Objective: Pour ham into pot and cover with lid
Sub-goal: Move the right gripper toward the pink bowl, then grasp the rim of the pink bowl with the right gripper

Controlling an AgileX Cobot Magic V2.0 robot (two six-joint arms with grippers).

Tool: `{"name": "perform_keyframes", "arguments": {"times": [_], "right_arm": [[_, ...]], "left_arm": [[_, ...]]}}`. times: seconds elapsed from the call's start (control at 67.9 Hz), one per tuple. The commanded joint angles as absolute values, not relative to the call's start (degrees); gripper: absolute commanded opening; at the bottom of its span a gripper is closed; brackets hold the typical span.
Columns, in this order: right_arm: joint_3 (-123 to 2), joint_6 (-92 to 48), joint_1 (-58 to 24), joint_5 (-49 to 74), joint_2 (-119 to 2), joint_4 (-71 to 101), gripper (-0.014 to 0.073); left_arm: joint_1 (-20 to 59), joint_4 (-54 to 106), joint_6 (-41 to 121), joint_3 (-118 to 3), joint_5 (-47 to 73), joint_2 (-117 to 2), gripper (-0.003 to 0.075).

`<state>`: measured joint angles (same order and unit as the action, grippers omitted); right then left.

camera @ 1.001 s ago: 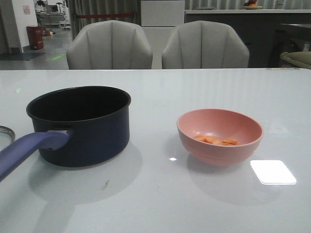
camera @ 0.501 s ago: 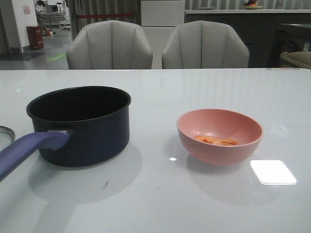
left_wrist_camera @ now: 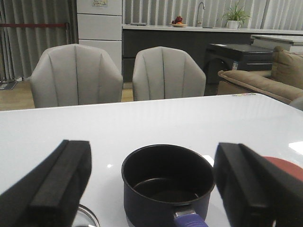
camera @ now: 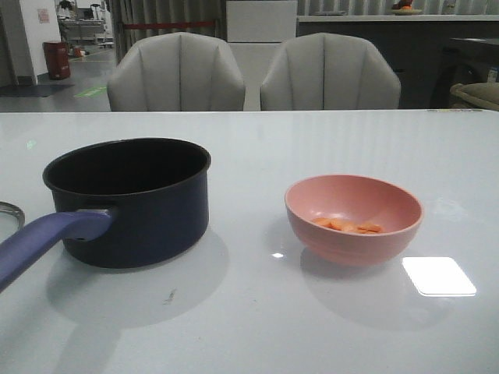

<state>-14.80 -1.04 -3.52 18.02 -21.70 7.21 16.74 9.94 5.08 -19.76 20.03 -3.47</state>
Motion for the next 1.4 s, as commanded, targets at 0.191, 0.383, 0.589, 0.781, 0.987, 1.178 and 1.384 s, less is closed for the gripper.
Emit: {"name": "perform_keyframes", "arguments": {"times": [0.191,0.383,0.589,0.781,0.987,1.178,1.384], "right_arm": [[-25.57,-0.97,-8.29,15.10,-36.03,7.63,0.0547],[-33.09,-0.97,-13.05,15.20,-51.41,8.33,0.0547],[-41.44,-0.97,-14.78,15.07,-67.44,12.63,0.0547],[-48.22,-0.97,-14.78,15.27,-81.16,14.69,0.0547],[-52.64,-0.97,-14.78,15.22,-90.60,15.42,0.0547],[-55.61,-0.97,-14.78,15.32,-96.31,15.60,0.0464],[-57.10,-0.97,-14.78,15.11,-97.90,19.48,0.0159]], "left_arm": [[17.15,10.25,5.13,-21.30,15.38,-4.09,0.0565],[17.15,10.25,5.13,-21.30,15.38,-4.09,0.0565],[17.15,10.25,5.13,-21.30,15.38,-4.09,0.0564],[17.15,10.25,5.13,-21.30,15.38,-4.09,0.0565],[17.15,10.25,5.13,-21.30,15.38,-4.09,0.0565],[17.15,10.25,5.13,-21.30,15.38,-4.09,0.0565],[17.15,10.25,5.13,-21.30,15.38,-4.09,0.0564]]}}
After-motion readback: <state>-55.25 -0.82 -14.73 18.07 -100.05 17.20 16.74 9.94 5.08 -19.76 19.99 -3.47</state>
